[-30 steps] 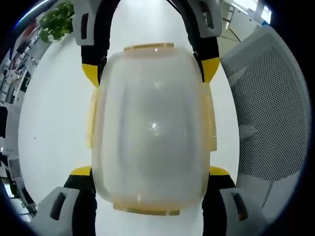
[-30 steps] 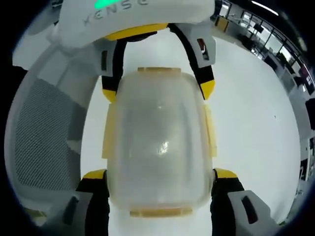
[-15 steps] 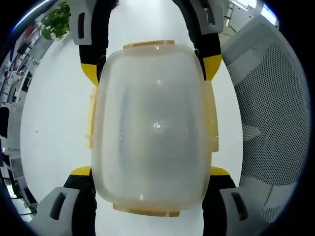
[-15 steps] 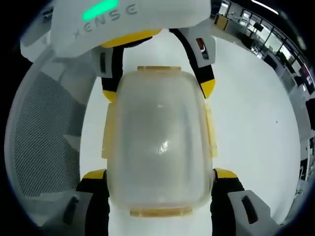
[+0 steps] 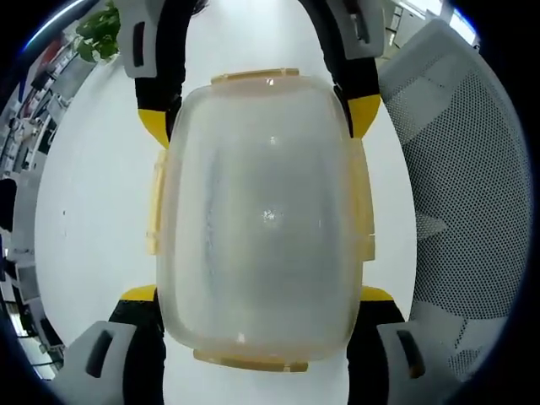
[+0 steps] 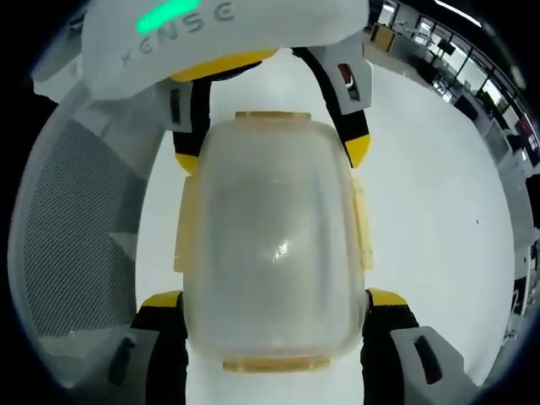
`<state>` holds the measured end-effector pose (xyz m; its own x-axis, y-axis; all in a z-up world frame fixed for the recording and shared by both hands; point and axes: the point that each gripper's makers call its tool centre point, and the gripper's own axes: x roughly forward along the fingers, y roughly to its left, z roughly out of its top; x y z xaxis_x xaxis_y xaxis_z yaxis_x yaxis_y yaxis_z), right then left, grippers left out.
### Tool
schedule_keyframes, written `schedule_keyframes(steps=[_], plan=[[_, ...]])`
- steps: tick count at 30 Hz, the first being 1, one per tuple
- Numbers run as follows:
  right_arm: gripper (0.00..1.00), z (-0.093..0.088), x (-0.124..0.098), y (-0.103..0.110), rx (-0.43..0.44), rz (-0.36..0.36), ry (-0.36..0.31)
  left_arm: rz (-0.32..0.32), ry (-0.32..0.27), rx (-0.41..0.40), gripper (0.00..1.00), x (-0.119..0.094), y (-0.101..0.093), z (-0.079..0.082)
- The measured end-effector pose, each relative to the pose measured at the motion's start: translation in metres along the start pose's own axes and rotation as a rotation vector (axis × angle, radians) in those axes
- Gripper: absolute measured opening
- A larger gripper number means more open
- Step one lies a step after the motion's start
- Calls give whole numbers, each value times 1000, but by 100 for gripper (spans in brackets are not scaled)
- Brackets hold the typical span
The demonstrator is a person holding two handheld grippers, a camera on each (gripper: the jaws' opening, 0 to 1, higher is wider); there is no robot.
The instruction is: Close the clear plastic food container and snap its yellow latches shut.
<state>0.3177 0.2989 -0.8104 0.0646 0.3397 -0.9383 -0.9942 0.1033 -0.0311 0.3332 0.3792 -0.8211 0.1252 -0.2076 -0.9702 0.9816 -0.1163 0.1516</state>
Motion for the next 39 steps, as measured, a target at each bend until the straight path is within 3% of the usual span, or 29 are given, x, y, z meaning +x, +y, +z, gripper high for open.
schedule_keyframes(steps=[21, 39], plan=[[86, 18, 6, -1, -2, 1, -7, 1, -4, -6, 91, -4, 1, -18], [86, 43, 15, -3, -12, 6, -10, 3, 0, -16, 91, -8, 1, -44]])
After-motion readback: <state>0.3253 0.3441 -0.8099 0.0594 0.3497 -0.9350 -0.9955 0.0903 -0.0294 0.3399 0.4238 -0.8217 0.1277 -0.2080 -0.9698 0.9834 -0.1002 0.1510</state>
